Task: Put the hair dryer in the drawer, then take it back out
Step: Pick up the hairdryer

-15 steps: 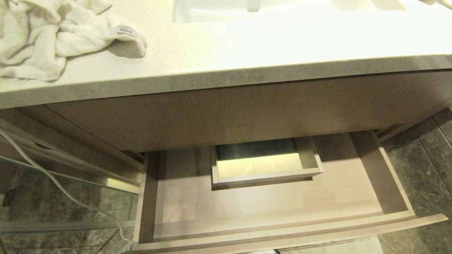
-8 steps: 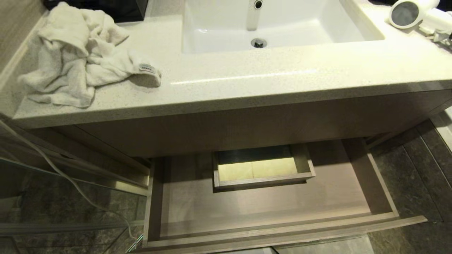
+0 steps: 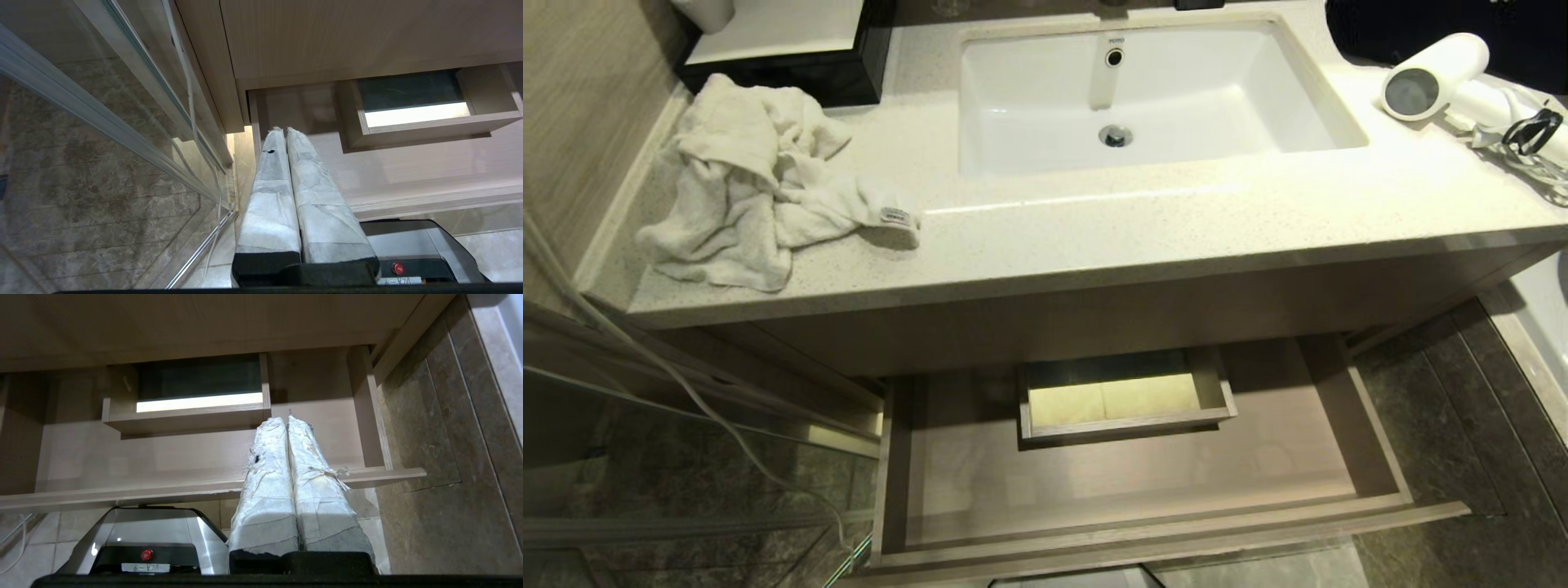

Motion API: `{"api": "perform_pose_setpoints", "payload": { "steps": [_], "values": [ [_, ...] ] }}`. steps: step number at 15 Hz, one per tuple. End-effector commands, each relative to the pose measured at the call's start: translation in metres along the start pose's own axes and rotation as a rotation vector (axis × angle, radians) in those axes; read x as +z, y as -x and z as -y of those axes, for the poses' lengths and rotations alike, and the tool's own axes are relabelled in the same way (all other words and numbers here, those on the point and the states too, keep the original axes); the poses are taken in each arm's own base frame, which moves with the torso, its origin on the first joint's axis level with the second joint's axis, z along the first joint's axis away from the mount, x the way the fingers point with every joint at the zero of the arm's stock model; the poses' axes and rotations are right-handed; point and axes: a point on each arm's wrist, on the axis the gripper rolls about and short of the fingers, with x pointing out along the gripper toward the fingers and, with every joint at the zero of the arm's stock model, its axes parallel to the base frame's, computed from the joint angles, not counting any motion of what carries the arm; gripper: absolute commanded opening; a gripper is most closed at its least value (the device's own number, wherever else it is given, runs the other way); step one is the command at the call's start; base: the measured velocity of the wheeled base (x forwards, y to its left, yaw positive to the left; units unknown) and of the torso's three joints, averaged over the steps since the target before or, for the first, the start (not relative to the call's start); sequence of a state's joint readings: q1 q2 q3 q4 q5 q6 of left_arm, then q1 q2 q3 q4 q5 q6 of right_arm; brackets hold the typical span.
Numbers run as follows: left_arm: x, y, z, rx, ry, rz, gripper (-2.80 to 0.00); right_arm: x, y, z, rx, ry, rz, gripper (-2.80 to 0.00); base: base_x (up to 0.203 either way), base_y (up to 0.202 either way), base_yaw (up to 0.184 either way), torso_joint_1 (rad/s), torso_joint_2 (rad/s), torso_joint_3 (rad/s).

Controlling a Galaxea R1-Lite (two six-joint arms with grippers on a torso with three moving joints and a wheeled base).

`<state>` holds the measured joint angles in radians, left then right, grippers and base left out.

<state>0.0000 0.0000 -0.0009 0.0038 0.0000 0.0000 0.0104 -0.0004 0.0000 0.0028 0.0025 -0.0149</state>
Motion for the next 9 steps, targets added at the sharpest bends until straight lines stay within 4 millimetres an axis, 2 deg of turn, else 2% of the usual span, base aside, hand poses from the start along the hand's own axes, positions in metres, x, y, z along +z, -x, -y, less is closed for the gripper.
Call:
{"api": "perform_pose_setpoints", "payload": {
  "steps": [1,6,9],
  "values": [
    [-0.0001,0.0,0.0,0.0,0.0,0.0,-2.8,-0.0004,-0.0003,0.0,0.001,0.0,-0.004,-2.8,0.0,0.0,0.0,0.203,-0.38,-0.184],
    [-0.0001,0.0,0.0,0.0,0.0,0.001,-2.8,-0.0004,-0.0003,0.0,0.001,0.0,-0.004,-2.8,0.0,0.0,0.0,0.183,-0.35,-0.171],
    [-0.0001,0.0,0.0,0.0,0.0,0.0,-2.8,-0.0002,-0.0002,0.0,0.002,0.001,-0.003,-2.8,0.0,0.0,0.0,0.037,-0.08,-0.036]
  ]
}}
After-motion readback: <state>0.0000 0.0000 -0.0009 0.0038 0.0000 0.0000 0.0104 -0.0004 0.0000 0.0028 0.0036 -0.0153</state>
